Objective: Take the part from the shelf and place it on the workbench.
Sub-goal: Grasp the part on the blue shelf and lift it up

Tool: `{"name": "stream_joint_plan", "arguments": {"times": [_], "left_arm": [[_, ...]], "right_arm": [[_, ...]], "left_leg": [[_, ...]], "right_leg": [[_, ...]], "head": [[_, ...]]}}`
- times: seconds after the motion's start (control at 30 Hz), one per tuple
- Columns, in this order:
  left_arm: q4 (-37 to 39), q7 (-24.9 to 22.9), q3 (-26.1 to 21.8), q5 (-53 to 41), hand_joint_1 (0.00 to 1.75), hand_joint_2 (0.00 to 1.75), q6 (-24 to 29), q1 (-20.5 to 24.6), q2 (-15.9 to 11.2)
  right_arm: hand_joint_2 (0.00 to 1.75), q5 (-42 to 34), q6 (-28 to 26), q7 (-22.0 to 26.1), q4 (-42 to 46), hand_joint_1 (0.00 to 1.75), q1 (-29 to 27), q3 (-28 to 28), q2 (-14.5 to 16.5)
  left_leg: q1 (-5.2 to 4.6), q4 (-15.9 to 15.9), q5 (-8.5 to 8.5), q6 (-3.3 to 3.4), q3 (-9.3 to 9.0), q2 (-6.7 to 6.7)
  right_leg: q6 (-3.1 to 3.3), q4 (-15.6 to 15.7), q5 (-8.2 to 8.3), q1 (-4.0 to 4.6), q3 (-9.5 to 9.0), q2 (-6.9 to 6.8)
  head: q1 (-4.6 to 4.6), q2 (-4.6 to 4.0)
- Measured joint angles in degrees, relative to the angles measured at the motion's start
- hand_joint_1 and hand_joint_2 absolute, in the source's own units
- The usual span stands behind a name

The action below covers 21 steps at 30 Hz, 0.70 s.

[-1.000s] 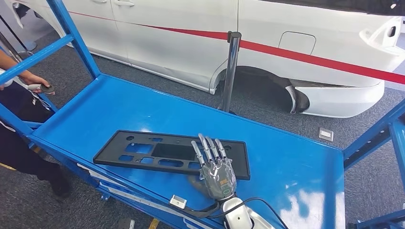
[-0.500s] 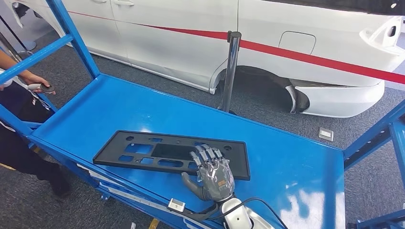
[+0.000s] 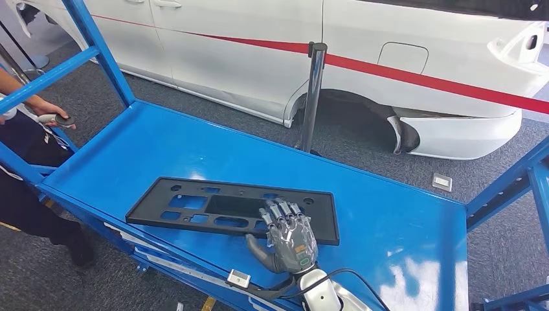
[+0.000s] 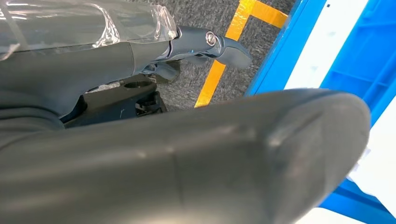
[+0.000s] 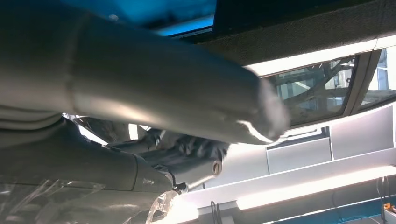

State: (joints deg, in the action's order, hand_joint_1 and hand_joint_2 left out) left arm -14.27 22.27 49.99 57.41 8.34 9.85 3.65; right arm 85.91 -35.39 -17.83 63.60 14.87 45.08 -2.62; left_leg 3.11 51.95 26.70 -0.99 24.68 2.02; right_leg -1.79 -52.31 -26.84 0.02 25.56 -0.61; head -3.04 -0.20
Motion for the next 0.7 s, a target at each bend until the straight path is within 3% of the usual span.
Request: {"name": "stream_joint_plan", "arguments": {"times": [0.57,0.7], "left_arm": [[0.0,0.6,0.0,0.6,0.0,0.0,-1.7,-0.2,0.0],[0.0,0.7,0.0,0.8,0.0,0.0,-1.9,-0.2,0.0]], "right_arm": [[0.0,-0.1,0.0,0.0,0.6,0.0,-0.4,-0.1,0.0],[1.75,-0.1,0.0,0.0,0.8,0.0,-0.5,-0.1,0.0]], "left_leg": [[0.0,0.0,0.01,0.0,0.03,0.0],[0.0,0.0,0.02,0.0,0.07,0.0]], "right_leg": [[-0.01,0.0,-0.01,0.0,0.05,0.0],[-0.01,0.0,-0.02,0.0,0.08,0.0]], "head": [[0.0,0.0],[0.0,0.0]]}}
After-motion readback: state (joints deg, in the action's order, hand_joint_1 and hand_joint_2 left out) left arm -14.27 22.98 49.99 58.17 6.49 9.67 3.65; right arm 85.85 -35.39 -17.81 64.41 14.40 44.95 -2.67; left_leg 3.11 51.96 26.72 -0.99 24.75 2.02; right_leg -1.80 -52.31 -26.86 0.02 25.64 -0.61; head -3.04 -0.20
